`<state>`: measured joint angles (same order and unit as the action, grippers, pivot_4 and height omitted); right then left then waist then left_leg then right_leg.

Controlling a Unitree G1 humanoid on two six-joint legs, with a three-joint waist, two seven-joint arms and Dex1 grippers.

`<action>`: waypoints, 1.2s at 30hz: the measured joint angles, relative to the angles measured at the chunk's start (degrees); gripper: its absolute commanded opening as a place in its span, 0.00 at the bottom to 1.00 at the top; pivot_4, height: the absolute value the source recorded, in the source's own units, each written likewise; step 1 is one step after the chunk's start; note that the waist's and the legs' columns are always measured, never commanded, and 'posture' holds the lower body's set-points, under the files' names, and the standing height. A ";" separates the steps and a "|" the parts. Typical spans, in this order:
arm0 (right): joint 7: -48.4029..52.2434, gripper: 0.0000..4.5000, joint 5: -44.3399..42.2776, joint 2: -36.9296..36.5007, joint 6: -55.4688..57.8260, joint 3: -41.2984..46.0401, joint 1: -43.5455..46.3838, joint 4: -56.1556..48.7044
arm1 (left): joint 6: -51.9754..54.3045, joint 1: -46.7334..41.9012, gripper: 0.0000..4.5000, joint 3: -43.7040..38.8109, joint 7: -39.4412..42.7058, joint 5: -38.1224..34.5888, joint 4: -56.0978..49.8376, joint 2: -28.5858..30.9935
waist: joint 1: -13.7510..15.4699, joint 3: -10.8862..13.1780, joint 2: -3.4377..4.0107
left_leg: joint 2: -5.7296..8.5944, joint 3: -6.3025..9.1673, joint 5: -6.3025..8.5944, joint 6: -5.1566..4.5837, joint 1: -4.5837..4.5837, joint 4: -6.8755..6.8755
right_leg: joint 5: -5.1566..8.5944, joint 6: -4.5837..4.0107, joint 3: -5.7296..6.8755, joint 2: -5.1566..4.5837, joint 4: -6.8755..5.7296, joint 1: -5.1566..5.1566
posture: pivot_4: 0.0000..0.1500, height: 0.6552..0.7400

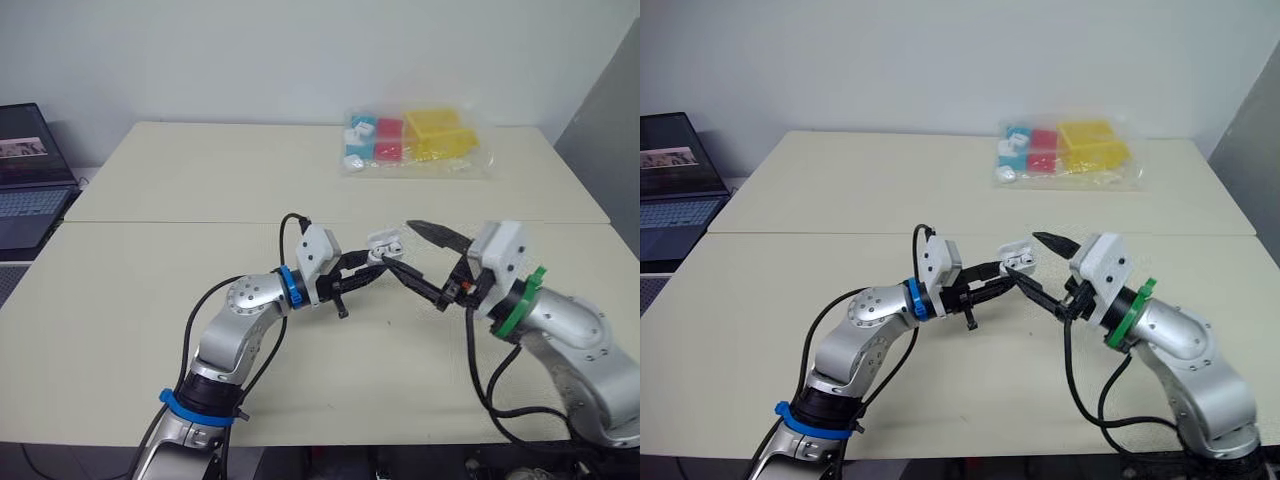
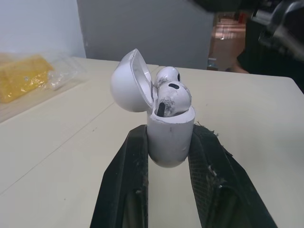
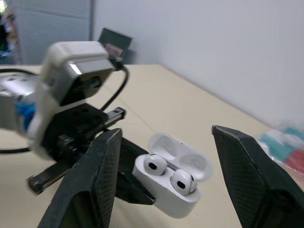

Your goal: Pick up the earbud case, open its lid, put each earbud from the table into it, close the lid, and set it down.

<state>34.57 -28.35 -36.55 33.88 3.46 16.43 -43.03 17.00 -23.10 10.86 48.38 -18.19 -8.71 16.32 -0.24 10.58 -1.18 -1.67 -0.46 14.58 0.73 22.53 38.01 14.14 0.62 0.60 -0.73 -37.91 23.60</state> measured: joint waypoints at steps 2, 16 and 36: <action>0.73 0.70 -3.16 -3.41 4.22 2.05 8.19 0.98 | -0.16 0.15 0.18 0.01 0.25 0.01 0.01 0.26 | -0.10 0.00 0.00 | 0.01 0.00 0.00 0.00 -0.03 0.02 | -0.02 -0.04 0.00 0.01 -0.01 -0.01 | 1.00 1.00; 19.02 0.00 7.19 -11.25 7.18 -17.58 36.03 34.11 | -2.36 0.48 0.18 1.37 3.03 0.28 0.06 0.50 | -0.03 0.00 -0.01 | -0.02 -0.07 0.01 -0.01 0.41 -0.08 | -0.10 -0.43 -0.05 0.08 -0.02 0.49 | 1.00 1.00; 37.02 0.00 8.73 -10.88 11.75 -22.68 38.33 34.53 | -2.64 1.69 0.18 2.44 3.60 0.35 0.05 1.12 | 0.14 0.00 -0.01 | -0.06 -0.01 0.01 -0.01 0.41 -0.04 | -0.11 -0.42 0.00 -0.01 -0.08 0.48 | 1.00 1.00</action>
<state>71.59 -19.62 -47.42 45.62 -19.22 54.76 -8.50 14.36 -21.40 13.30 51.98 -17.83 -8.66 17.43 -0.09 10.58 -1.19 -1.72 -0.47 14.58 0.71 22.94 37.98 14.04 0.21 0.60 -0.74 -37.99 24.08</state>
